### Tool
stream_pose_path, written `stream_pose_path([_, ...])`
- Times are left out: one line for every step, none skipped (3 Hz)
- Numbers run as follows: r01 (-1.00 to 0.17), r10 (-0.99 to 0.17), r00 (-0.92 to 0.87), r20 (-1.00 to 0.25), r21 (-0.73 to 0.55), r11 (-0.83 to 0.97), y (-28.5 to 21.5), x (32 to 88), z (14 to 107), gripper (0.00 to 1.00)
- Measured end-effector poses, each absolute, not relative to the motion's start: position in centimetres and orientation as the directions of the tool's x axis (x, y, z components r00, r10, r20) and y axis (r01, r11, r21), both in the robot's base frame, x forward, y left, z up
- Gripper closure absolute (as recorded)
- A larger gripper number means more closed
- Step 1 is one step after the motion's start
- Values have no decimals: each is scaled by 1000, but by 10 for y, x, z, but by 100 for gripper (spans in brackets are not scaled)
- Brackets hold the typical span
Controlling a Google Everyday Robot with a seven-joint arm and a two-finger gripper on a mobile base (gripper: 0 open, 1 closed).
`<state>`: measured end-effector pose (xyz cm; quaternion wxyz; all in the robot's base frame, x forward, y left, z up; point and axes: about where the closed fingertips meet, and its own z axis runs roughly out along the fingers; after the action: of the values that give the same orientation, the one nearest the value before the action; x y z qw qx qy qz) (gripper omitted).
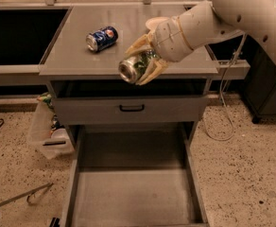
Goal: Pick green can from middle drawer and place on counter
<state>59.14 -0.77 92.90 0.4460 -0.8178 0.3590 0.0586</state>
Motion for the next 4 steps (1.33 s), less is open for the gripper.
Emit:
stream_pose_path([-611, -540, 745, -391, -725, -319, 0, 636, 937, 100])
stream_pose_path([-605, -597, 710, -374, -757, -246, 6, 693, 947, 100])
stream_pose_path([-630, -690, 623, -368, -759, -163, 2, 741, 943, 100])
stream_pose_path([-688, -753, 521, -402, -719, -93, -9, 772, 920, 100])
